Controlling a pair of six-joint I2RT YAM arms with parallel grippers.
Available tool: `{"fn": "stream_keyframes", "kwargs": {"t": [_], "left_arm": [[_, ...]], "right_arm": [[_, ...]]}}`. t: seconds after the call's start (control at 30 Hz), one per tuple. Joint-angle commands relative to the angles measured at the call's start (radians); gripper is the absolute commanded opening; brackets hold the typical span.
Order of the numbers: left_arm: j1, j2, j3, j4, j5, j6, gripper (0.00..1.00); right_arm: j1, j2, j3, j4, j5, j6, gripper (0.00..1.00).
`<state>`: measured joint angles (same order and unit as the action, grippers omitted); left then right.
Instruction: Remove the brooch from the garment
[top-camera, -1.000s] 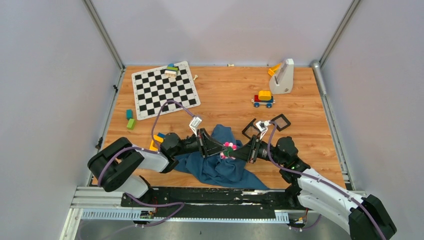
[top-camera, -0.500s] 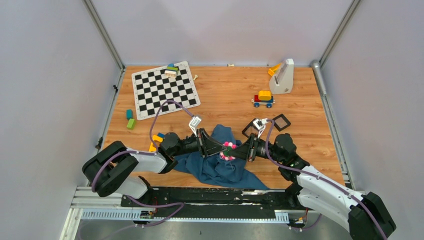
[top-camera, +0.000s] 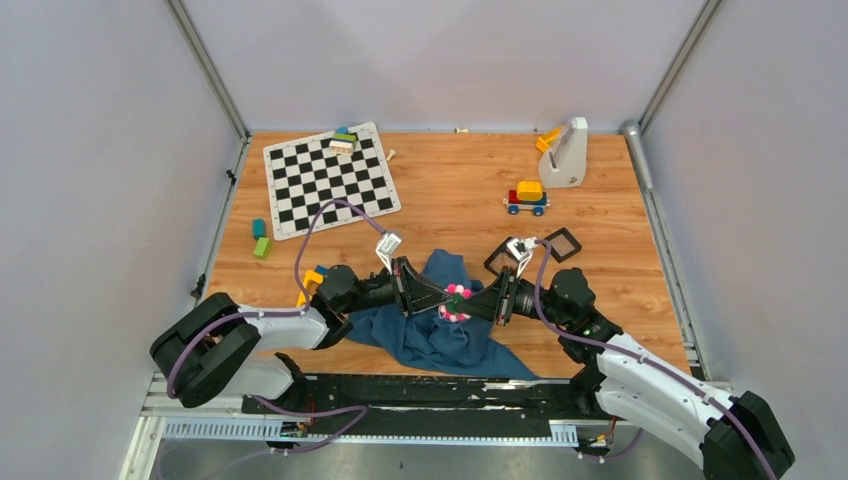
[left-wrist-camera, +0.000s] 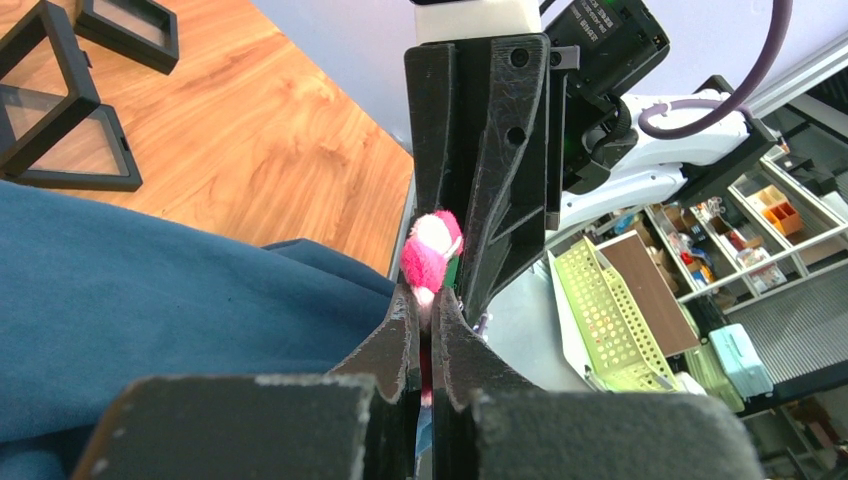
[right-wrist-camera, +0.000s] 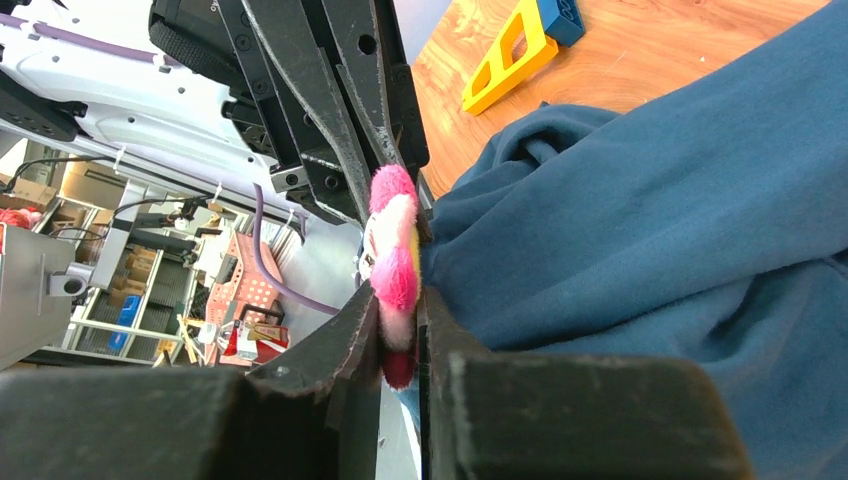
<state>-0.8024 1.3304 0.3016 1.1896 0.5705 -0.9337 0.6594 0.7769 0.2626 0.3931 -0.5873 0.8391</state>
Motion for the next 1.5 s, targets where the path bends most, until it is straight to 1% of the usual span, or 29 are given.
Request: {"fn": "stream_keyframes", "kwargs": {"t": [0.0, 0.1, 0.17, 0.23, 0.27, 0.3, 0.33, 0.37, 0.4, 0.43, 0.53, 0.6, 0.63, 0.73, 0.8, 0.9, 0.97, 1.07, 1.13, 1.27, 1.47], "left_arm": [[0.000, -0.035, 0.024, -0.017, 0.004, 0.035, 0.00], [0.001, -0.039, 0.038, -0.025, 0.002, 0.032, 0.01], [0.004, -0.052, 0.054, -0.047, 0.004, 0.033, 0.05], [0.009, -0.071, 0.069, -0.073, 0.004, 0.032, 0.21], [0.016, -0.079, 0.072, -0.084, 0.002, 0.031, 0.41], [0.021, -0.102, 0.071, -0.103, -0.003, 0.029, 0.50], [0.034, -0.117, 0.068, -0.112, -0.007, 0.027, 0.65], [0.045, -0.150, 0.059, -0.136, -0.018, 0.029, 0.71], [0.049, -0.170, 0.050, -0.175, -0.029, 0.041, 0.78], [0.055, -0.214, 0.048, -0.204, -0.034, 0.054, 0.83], [0.057, -0.304, 0.045, -0.393, -0.073, 0.140, 0.88], [0.057, -0.389, 0.035, -0.475, -0.103, 0.174, 0.91], [0.057, -0.408, 0.030, -0.495, -0.113, 0.183, 0.92], [0.057, -0.481, 0.026, -0.614, -0.154, 0.244, 0.92], [0.057, -0.500, 0.026, -0.656, -0.165, 0.268, 0.92], [0.057, -0.509, 0.026, -0.659, -0.167, 0.279, 0.92], [0.057, -0.510, 0.034, -0.658, -0.176, 0.286, 0.91], [0.057, -0.518, 0.066, -0.686, -0.197, 0.303, 0.91], [0.058, -0.527, 0.086, -0.719, -0.218, 0.311, 0.94], [0.067, -0.549, 0.091, -0.719, -0.236, 0.285, 1.00], [0.070, -0.598, 0.089, -0.668, -0.207, 0.253, 1.00]], "right_arm": [[0.000, 0.002, 0.053, -0.009, 0.018, -0.024, 0.09], [-0.001, 0.033, 0.076, -0.001, -0.009, -0.026, 0.01], [0.000, 0.050, 0.096, -0.001, -0.012, -0.027, 0.00], [0.000, 0.057, 0.120, -0.013, -0.002, -0.034, 0.00], [-0.001, 0.057, 0.135, -0.031, 0.012, -0.042, 0.00], [0.001, 0.056, 0.150, -0.055, 0.029, -0.058, 0.00], [0.000, 0.054, 0.169, -0.083, 0.058, -0.088, 0.00], [0.000, 0.048, 0.183, -0.109, 0.082, -0.115, 0.00], [0.000, 0.042, 0.193, -0.133, 0.112, -0.149, 0.00], [0.000, 0.036, 0.202, -0.160, 0.141, -0.181, 0.00], [0.000, 0.026, 0.230, -0.173, 0.220, -0.268, 0.00], [0.000, 0.035, 0.249, -0.163, 0.286, -0.312, 0.00], [0.000, 0.044, 0.259, -0.153, 0.320, -0.330, 0.00], [0.000, 0.081, 0.287, -0.108, 0.409, -0.374, 0.00], [0.000, 0.112, 0.315, -0.082, 0.449, -0.399, 0.00], [0.000, 0.162, 0.370, -0.070, 0.481, -0.449, 0.00], [-0.001, 0.193, 0.418, -0.088, 0.452, -0.469, 0.00], [-0.001, 0.225, 0.494, -0.181, 0.337, -0.460, 0.00], [-0.003, 0.227, 0.505, -0.206, 0.273, -0.425, 0.00], [-0.007, 0.208, 0.477, -0.180, 0.140, -0.331, 0.00], [-0.007, 0.211, 0.437, -0.109, -0.029, -0.175, 0.00]]}}
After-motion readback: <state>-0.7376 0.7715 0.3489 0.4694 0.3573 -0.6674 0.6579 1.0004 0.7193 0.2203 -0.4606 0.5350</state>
